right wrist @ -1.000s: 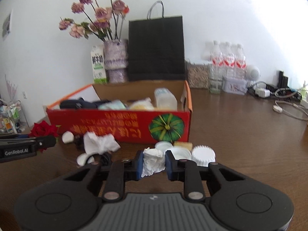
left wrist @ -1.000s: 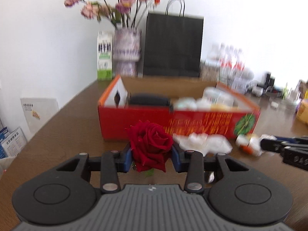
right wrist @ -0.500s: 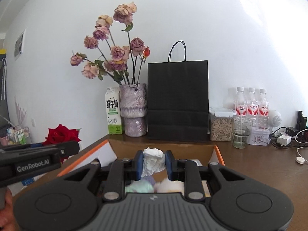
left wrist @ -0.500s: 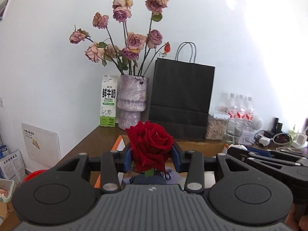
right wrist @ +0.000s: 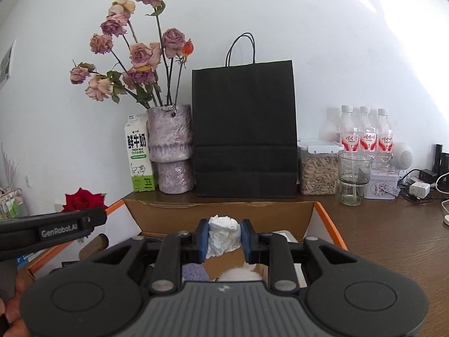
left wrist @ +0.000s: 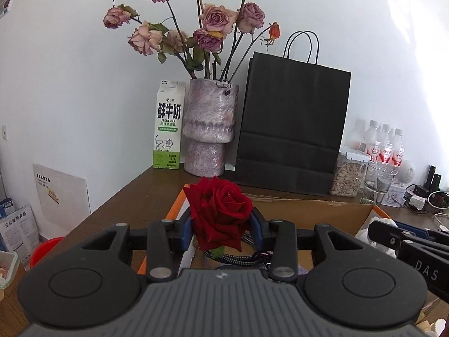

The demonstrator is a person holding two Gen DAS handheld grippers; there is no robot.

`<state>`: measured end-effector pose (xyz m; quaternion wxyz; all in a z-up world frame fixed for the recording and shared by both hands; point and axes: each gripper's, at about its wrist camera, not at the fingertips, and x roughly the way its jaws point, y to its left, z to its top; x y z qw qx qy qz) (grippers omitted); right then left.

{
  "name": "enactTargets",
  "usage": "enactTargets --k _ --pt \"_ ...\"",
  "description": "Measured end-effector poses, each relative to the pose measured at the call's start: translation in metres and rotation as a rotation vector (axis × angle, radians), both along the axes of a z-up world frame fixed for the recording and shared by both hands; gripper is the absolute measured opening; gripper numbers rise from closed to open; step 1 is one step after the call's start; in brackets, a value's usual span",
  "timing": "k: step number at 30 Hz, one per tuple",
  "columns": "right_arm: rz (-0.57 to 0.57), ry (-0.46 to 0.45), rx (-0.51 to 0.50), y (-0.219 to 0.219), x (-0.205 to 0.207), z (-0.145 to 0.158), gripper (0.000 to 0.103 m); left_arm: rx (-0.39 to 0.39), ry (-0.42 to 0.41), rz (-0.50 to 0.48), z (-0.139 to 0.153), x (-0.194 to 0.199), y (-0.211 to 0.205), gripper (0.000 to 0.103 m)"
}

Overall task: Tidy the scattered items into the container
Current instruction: 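Carry the rose and tissue into the box and open both grippers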

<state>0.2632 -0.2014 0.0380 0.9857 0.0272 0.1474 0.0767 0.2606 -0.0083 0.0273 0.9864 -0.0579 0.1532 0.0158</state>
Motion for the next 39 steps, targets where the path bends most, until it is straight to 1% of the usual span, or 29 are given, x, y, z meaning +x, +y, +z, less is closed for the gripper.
enactTargets --k 8,13,16,17,18,19,20,21,22,23,24,27,32,39 --pt "0.001 -0.016 -0.007 0.001 -0.010 -0.003 0.023 0.046 -0.022 -0.035 -0.003 -0.007 -0.013 0.040" --pt "0.002 -0.019 -0.007 0.001 -0.010 -0.003 0.023 0.047 -0.010 -0.040 -0.004 -0.006 -0.014 0.040" --pt "0.000 -0.026 -0.009 0.002 -0.012 -0.003 0.024 0.048 -0.025 -0.036 -0.003 -0.009 -0.014 0.042" --pt "-0.001 -0.030 -0.009 0.002 -0.013 -0.002 0.024 0.042 -0.041 -0.034 -0.003 -0.012 -0.013 0.043" --pt "-0.001 -0.034 -0.007 0.001 -0.014 -0.001 0.025 0.034 -0.064 -0.034 0.000 -0.015 -0.012 0.047" --pt "0.000 -0.037 -0.003 0.001 -0.015 0.000 0.027 0.030 -0.088 -0.033 0.002 -0.019 -0.012 0.053" --pt "-0.007 -0.042 -0.001 0.000 -0.016 0.001 0.027 0.027 -0.115 -0.029 0.005 -0.023 -0.012 0.060" --pt "-0.015 -0.051 -0.002 0.000 -0.018 0.002 0.040 0.031 -0.138 -0.014 0.007 -0.027 -0.013 0.083" --pt "-0.014 -0.055 -0.003 -0.001 -0.020 0.003 0.065 0.043 -0.158 0.004 0.008 -0.030 -0.014 0.102" --pt "-0.015 -0.060 -0.001 -0.001 -0.021 0.003 0.079 0.049 -0.186 0.024 0.009 -0.033 -0.015 0.103" --pt "-0.025 -0.066 -0.007 0.000 -0.023 0.004 0.099 0.055 -0.207 0.030 0.010 -0.036 -0.015 0.103" --pt "-0.033 -0.095 -0.034 0.003 -0.027 0.005 0.102 0.056 -0.207 0.030 0.011 -0.037 -0.016 0.103" --pt "-0.041 -0.088 -0.056 0.006 -0.028 0.005 0.103 0.060 -0.188 0.042 0.009 -0.035 -0.015 0.103" --pt "-0.058 -0.086 -0.059 0.006 -0.031 0.005 0.103 0.055 -0.187 0.048 0.009 -0.036 -0.012 0.103"
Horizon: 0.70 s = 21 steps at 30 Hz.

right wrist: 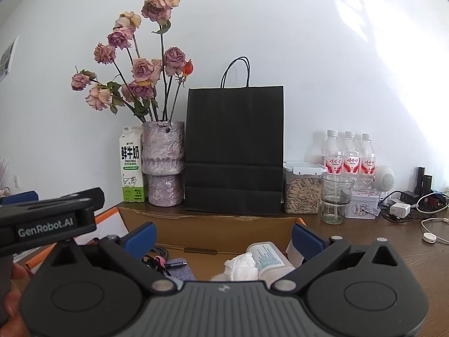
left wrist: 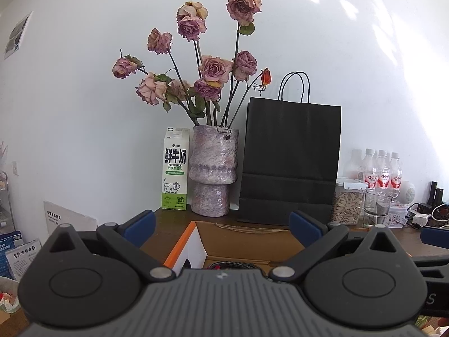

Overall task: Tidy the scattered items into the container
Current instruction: 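Carry the rose and tissue into the box and open both grippers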

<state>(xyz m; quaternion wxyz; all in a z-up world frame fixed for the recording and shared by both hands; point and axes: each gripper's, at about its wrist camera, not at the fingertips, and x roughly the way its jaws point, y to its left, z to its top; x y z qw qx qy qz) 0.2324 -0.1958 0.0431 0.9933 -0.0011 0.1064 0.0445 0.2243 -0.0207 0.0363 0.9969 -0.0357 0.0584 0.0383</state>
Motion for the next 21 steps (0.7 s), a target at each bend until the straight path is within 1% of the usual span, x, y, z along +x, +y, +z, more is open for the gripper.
enactTargets --k 9,14,18,21 --pt "-0.003 -0.008 -0.003 0.000 -0.007 0.001 0.103 -0.015 -0.008 -0.007 0.000 -0.006 0.004 0.103" --pt "0.003 -0.020 -0.003 -0.001 -0.012 0.003 0.103 -0.042 -0.019 -0.024 0.001 -0.009 0.008 0.103" --pt "0.002 -0.030 0.000 -0.003 -0.018 0.006 0.103 -0.050 -0.017 -0.023 0.001 -0.012 0.010 0.103" --pt "0.001 -0.033 -0.002 -0.005 -0.021 0.006 0.103 -0.045 -0.001 -0.022 0.000 -0.012 0.010 0.103"
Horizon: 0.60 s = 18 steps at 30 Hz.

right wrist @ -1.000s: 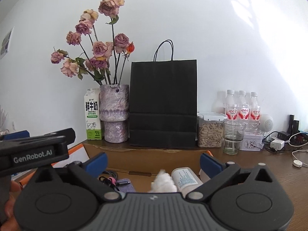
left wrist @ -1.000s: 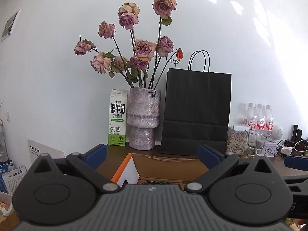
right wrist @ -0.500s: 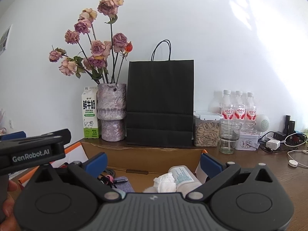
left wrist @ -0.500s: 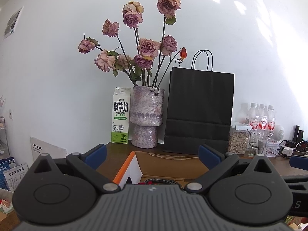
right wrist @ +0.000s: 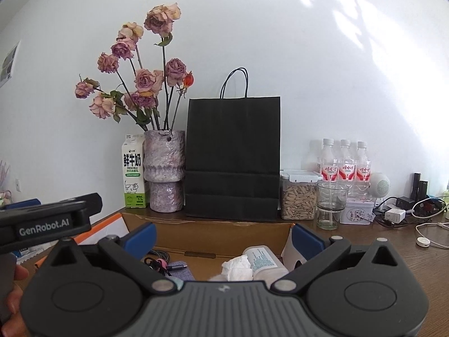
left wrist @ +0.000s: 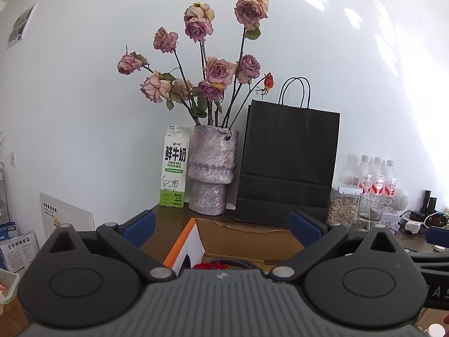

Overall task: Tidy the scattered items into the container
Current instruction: 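Carry the rose and tissue into the box and open both grippers, then withdraw both grippers from the box toward the remaining caps and cable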

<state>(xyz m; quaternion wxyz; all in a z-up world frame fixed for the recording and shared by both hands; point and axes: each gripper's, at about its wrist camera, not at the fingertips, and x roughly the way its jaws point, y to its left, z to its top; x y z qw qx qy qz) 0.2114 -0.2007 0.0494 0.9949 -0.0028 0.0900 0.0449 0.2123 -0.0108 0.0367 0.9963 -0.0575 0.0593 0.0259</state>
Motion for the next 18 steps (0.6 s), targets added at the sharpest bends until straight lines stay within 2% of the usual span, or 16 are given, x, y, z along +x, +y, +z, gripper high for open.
enactTargets --k 18 --pt "-0.012 0.018 -0.017 -0.023 -0.025 -0.014 0.103 0.031 0.046 -0.027 -0.018 -0.019 0.001 0.103"
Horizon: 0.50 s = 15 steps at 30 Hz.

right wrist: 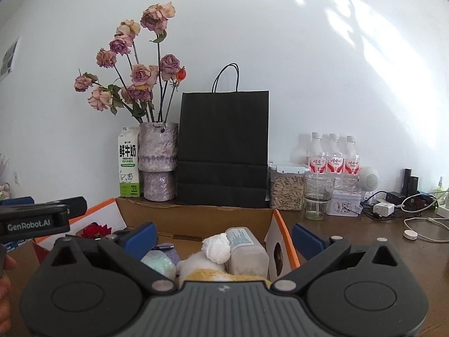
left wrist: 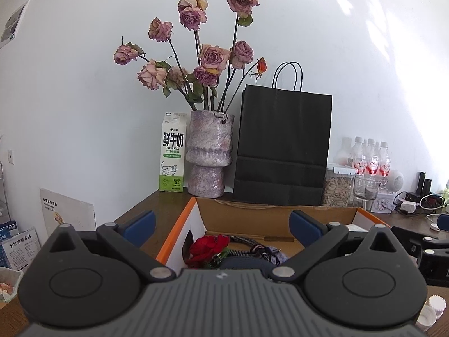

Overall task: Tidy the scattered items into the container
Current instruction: 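Withdraw both grippers from the box toward the remaining caps and cable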

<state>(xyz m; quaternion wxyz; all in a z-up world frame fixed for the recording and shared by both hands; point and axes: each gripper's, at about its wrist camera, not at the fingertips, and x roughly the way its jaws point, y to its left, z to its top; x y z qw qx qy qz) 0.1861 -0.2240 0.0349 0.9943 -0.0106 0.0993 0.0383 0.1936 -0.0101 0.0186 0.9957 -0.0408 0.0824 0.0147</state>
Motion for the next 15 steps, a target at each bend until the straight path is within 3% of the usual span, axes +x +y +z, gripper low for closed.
enactTargets --k 15 --pt "-0.023 0.035 -0.008 -0.024 -0.038 -0.022 0.103 0.046 0.061 0.059 -0.019 -0.033 -0.002 0.103"
